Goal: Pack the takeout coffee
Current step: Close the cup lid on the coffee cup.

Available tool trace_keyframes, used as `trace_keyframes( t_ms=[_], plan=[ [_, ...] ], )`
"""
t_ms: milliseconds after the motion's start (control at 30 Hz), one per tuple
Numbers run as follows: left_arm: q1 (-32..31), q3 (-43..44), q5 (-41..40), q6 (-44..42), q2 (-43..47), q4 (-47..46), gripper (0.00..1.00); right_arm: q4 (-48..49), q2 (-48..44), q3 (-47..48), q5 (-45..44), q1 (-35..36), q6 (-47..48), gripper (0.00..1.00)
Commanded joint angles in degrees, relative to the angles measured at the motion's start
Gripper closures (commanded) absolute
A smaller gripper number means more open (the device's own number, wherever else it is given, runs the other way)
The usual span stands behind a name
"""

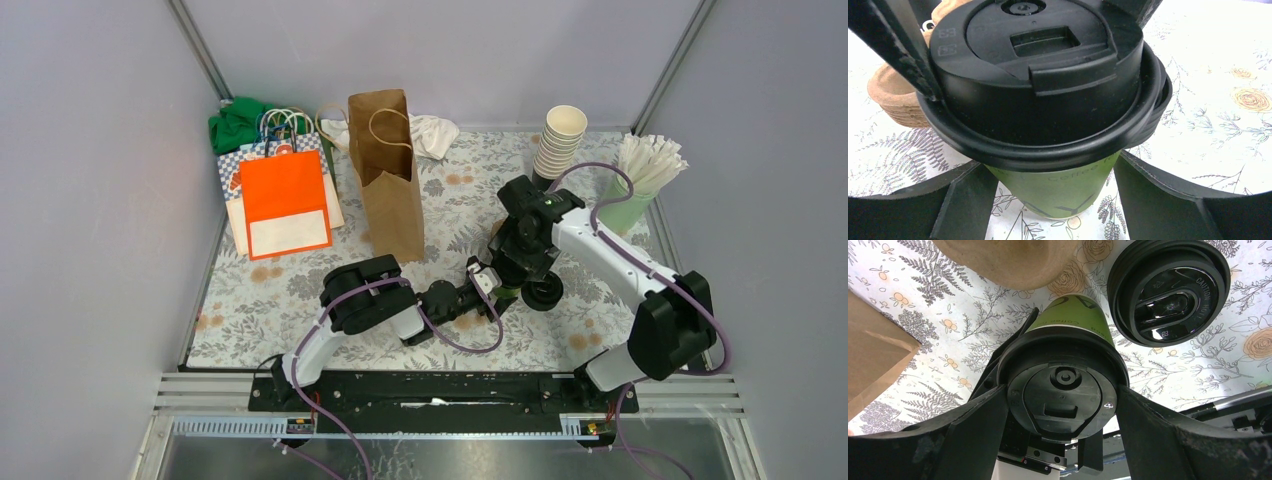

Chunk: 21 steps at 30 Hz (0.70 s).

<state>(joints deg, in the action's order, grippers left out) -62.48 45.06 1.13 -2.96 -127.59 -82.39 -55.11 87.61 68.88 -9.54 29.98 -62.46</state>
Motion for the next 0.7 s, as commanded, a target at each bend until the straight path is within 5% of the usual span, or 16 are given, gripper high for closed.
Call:
trace_keyframes(
  t_ms=[0,200,300,667],
  plan=[
    [0.2,0.2,1.2,0.3,0.3,-2.9,0.15,9.9,8.9,-13.4,1.3,0.0,-0.4,0.16],
    [0.3,0.4,1.2,0.1,0.4,-2.6,0.2,5.5,8.5,-9.6,-0.3,0.0,0.3,0.11],
    [0.2,0.8,1.2,-0.4,0.6,-1.6,0.25,0.7,6.2,-5.0,-2.2,0.1,0.2,0.01],
    [0.3,1.0,0.8,-0.7,0.4,-0.9,0.27,-9.0,3.6,8.7,-3.1,0.0,-0.3,0.0]
  ],
)
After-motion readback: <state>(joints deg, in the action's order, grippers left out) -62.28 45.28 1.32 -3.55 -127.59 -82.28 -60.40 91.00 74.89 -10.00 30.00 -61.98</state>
